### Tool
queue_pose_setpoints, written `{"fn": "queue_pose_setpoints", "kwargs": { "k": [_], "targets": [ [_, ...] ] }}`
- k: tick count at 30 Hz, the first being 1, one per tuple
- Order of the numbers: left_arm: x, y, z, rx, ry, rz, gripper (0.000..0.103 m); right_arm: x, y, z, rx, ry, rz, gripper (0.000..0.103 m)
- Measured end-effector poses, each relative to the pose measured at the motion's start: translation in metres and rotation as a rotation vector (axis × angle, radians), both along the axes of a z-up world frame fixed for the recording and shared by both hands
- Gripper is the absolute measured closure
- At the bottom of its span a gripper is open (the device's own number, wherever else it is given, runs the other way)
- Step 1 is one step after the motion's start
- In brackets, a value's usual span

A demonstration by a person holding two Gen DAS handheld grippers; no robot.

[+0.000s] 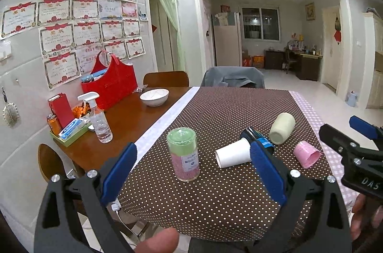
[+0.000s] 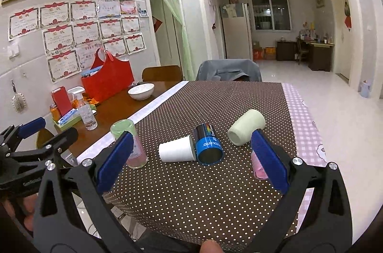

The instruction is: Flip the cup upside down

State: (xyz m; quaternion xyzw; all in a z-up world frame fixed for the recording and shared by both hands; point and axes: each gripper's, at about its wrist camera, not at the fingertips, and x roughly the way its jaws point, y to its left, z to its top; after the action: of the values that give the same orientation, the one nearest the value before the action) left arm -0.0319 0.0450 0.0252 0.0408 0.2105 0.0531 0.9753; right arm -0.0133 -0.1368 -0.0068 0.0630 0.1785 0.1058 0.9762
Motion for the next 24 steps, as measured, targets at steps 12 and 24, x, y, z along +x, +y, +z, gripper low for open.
{"fn": "queue_pose_setpoints", "kwargs": {
  "k": [12, 24],
  "targets": [
    [-0.021, 0.002, 0.01, 0.005, -0.032, 0.019, 0.009, -0.008, 0.007, 0.006, -0.004, -0.015, 0.015, 0.006],
    [-0.026, 0.001, 0.012, 0.001, -0.032, 0.023, 0.009, -0.011, 0.008, 0.005, -0.008, -0.014, 0.01, 0.006]
  ]
}}
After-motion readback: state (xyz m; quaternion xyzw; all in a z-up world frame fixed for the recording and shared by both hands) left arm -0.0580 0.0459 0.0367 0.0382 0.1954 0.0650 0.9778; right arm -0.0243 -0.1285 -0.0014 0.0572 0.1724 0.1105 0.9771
